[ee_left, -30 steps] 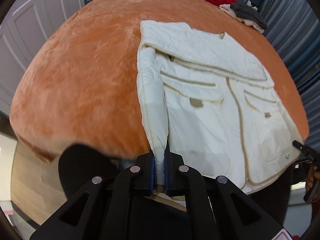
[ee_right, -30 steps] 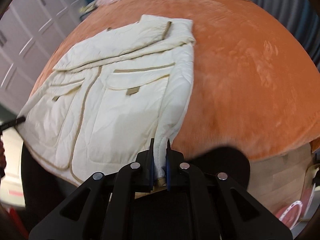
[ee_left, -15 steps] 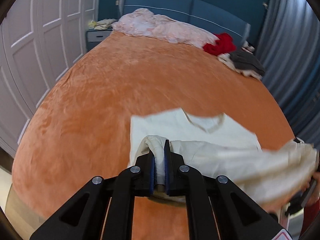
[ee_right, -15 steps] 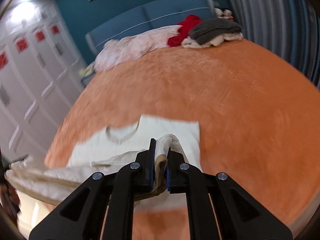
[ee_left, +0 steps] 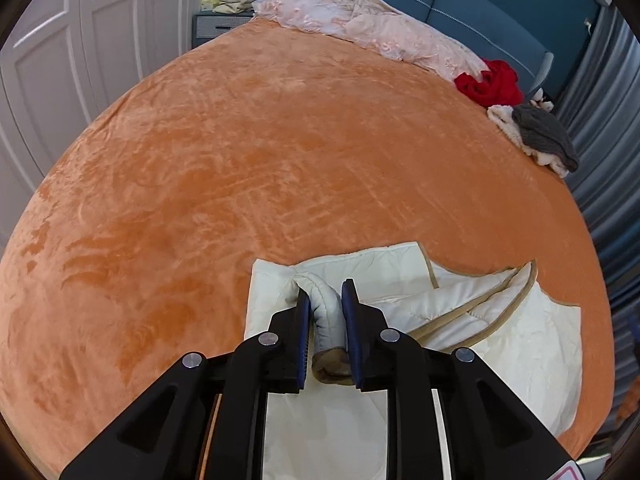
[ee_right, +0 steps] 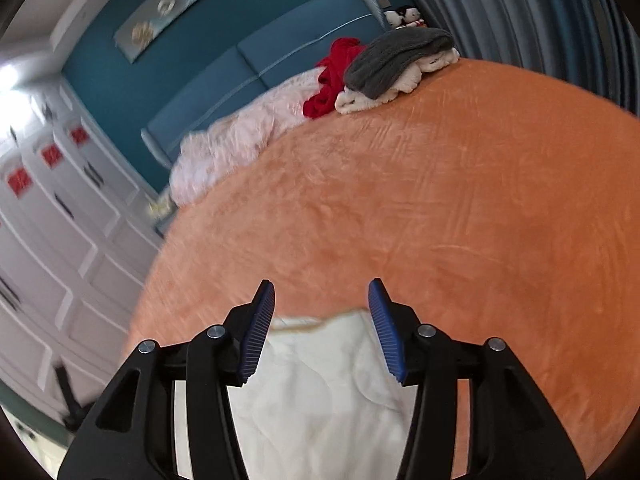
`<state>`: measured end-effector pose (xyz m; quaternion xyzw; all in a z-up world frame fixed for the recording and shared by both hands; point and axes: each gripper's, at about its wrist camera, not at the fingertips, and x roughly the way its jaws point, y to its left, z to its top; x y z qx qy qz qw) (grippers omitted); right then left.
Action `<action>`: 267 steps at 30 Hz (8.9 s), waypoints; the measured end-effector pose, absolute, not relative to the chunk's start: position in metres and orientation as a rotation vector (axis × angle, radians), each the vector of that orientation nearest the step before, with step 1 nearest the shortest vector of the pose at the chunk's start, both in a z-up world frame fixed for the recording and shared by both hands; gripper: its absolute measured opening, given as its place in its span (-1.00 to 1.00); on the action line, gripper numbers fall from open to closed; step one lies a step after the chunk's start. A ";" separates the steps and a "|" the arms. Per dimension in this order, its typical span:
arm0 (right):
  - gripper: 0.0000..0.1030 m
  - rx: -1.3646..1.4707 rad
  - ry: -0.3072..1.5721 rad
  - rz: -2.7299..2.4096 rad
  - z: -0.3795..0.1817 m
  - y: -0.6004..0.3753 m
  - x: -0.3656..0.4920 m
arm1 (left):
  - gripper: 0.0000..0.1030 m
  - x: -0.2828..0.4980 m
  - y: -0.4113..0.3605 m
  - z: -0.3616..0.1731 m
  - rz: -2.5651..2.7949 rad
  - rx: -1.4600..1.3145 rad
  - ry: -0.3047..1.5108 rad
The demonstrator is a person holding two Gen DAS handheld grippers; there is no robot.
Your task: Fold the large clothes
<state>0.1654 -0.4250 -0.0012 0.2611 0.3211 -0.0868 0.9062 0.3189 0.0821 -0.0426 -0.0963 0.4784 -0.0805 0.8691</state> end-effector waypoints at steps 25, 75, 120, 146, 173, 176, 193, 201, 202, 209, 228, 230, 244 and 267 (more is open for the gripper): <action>-0.52 0.358 0.949 -0.309 -0.136 -0.399 0.252 | 0.13 0.356 0.023 -0.120 -0.055 0.122 0.998; -1.00 0.211 0.970 -0.017 -0.165 -0.239 0.324 | -1.00 0.373 -0.131 -0.171 -0.146 0.252 0.979; -1.00 0.187 0.826 0.019 -0.157 -0.205 0.226 | -0.94 0.272 -0.107 -0.156 -0.078 0.213 0.845; -0.96 0.213 0.965 0.015 -0.133 -0.172 0.145 | -0.14 0.171 0.063 -0.121 -0.035 -0.349 1.057; -0.90 0.375 1.040 0.002 -0.135 -0.179 0.167 | 0.15 0.175 0.134 -0.147 -0.074 -0.864 1.124; -0.34 0.455 1.011 0.023 -0.130 -0.184 0.164 | 0.26 0.181 0.134 -0.153 -0.061 -0.813 1.118; -0.39 0.381 1.017 -0.006 -0.126 -0.179 0.174 | 0.40 0.235 0.101 -0.150 -0.139 -0.727 1.061; -0.71 0.289 1.089 0.033 -0.131 -0.152 0.163 | -0.57 0.193 0.108 -0.082 -0.339 -0.703 0.981; -0.81 0.284 1.097 0.053 -0.131 -0.146 0.160 | -0.58 0.185 0.107 -0.071 -0.351 -0.672 0.971; -0.84 0.276 1.136 0.292 -0.121 -0.068 0.116 | -0.61 0.117 0.123 0.020 -0.354 -0.476 0.888; -0.79 0.319 1.059 0.189 -0.097 -0.184 0.052 | -0.61 0.127 -0.067 0.041 -0.555 -0.178 0.896; -0.79 0.340 1.059 0.113 -0.095 -0.227 0.033 | -0.61 0.130 -0.098 0.029 -0.581 -0.150 0.927; 0.07 0.400 0.896 0.034 -0.044 -0.317 0.013 | 0.22 0.082 -0.144 -0.006 -0.565 -0.187 0.911; -0.71 0.632 0.959 0.203 -0.038 -0.289 0.096 | 0.38 0.070 -0.062 -0.094 -0.356 0.089 0.967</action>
